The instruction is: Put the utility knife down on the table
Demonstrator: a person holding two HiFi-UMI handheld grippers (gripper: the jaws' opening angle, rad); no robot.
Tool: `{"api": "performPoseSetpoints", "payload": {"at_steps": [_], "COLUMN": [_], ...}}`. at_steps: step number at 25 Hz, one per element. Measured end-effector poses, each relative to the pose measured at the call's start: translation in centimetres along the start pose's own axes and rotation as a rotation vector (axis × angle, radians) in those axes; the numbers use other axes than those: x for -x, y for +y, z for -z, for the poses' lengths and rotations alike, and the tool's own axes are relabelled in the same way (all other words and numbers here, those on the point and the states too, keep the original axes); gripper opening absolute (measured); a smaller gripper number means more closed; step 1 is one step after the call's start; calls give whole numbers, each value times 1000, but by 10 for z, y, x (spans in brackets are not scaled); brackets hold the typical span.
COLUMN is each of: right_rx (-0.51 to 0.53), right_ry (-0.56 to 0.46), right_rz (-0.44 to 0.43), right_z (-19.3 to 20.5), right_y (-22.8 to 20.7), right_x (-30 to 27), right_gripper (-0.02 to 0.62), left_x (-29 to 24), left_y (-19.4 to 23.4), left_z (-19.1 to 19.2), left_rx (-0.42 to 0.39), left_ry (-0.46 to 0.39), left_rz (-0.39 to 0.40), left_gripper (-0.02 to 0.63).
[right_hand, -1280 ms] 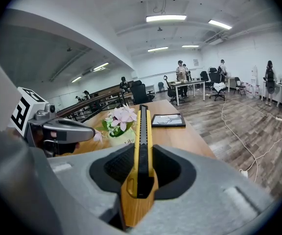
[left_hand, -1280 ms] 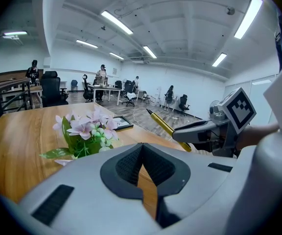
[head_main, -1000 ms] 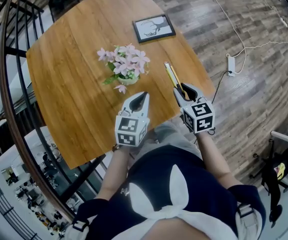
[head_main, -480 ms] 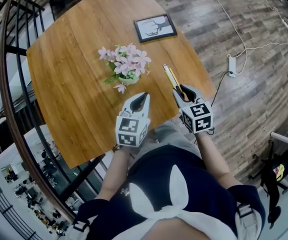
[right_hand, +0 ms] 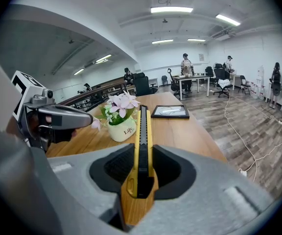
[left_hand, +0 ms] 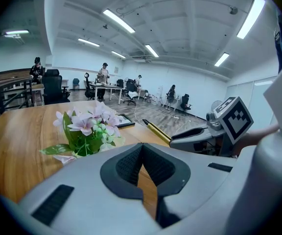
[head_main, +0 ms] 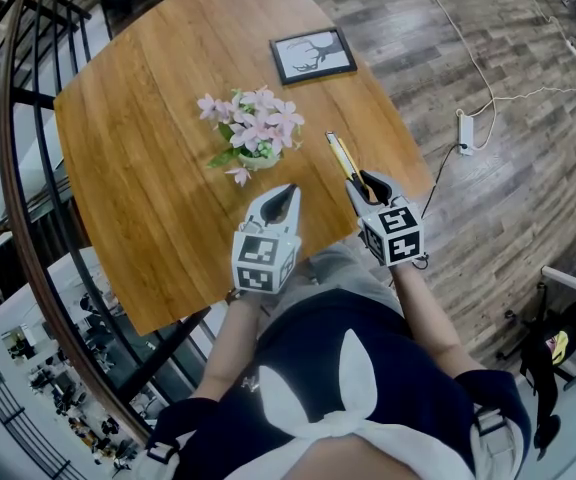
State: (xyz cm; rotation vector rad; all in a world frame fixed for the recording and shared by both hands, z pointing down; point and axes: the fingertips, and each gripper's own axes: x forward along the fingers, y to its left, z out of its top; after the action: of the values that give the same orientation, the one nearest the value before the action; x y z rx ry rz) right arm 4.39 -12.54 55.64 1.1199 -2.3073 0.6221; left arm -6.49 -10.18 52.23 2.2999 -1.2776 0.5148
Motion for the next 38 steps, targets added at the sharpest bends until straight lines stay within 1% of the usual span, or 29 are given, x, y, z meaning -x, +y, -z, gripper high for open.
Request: {"api": "performPoseSetpoints", "payload": {"at_steps": [25, 38], "right_rx": [41, 69], "right_ry": [63, 121], "right_rz": [-18, -56], "right_z": [13, 27], "right_y": [-9, -11], "right_x": [-24, -43], "right_gripper": [117, 117], "left_x": [-12, -23], "left_y": [17, 25], "left_z": [-3, -7], "left_rx": [8, 7], "left_ry": [0, 9], "left_rz": [-23, -39], "left_gripper": [17, 17]}}
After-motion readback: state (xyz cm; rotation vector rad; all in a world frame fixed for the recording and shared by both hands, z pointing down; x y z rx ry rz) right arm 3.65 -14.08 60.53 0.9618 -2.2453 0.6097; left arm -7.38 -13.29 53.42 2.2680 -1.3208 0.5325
